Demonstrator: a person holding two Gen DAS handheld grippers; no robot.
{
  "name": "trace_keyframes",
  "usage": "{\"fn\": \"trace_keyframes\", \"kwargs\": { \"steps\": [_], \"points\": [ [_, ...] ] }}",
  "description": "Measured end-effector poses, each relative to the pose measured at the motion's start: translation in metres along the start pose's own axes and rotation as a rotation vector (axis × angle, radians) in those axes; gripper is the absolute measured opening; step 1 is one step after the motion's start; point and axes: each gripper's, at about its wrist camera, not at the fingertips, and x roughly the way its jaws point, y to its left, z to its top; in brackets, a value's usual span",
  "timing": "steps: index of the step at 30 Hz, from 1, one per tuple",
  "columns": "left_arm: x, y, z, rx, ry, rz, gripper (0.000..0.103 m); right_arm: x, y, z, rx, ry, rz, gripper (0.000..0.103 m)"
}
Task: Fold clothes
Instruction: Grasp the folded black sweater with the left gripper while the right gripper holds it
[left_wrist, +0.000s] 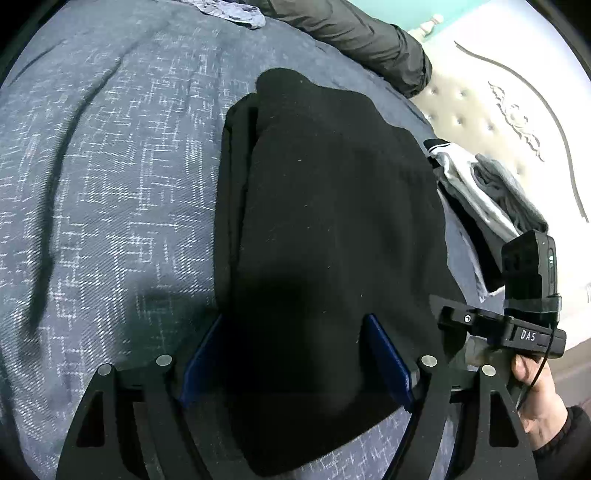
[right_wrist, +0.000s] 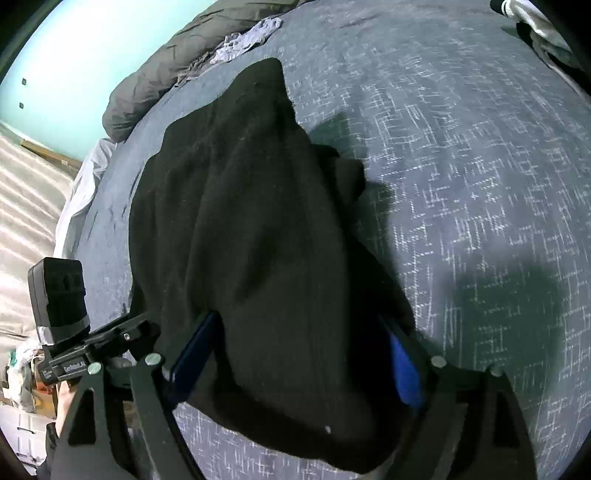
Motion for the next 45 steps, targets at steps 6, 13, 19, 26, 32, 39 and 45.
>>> {"fn": "trace_keyframes", "kwargs": {
  "steps": [6, 13, 19, 26, 32, 39, 45],
  "points": [
    [0.006, -0.005, 0.002, 0.024, -0.008, 0.018, 0.078, 0.002, 0.01, 0.001, -0.071, -0.004, -0.036, 0.072],
    [0.011, -0.005, 0.007, 0.033, -0.011, 0.007, 0.072, 0.008, 0.014, -0.001, -0.097, -0.01, -0.018, 0.061],
    [0.015, -0.005, 0.009, 0.047, -0.016, 0.01, 0.073, 0.015, 0.021, 0.0, -0.106, -0.026, -0.038, 0.064],
    [0.01, -0.007, 0.009, 0.094, -0.024, 0.011, 0.065, 0.01, 0.023, 0.0, -0.15, -0.037, -0.011, 0.048],
    [0.013, 0.007, 0.011, 0.079, -0.011, -0.018, 0.067, 0.023, 0.019, 0.002, -0.114, -0.022, 0.001, 0.057],
    [-0.003, -0.001, 0.008, 0.135, -0.057, 0.001, 0.051, 0.006, 0.023, -0.011, -0.151, -0.084, 0.001, 0.043],
    [-0.02, -0.014, 0.013, 0.166, -0.093, -0.006, 0.045, -0.014, 0.033, -0.01, -0.191, -0.12, 0.007, 0.038]
  ]
}}
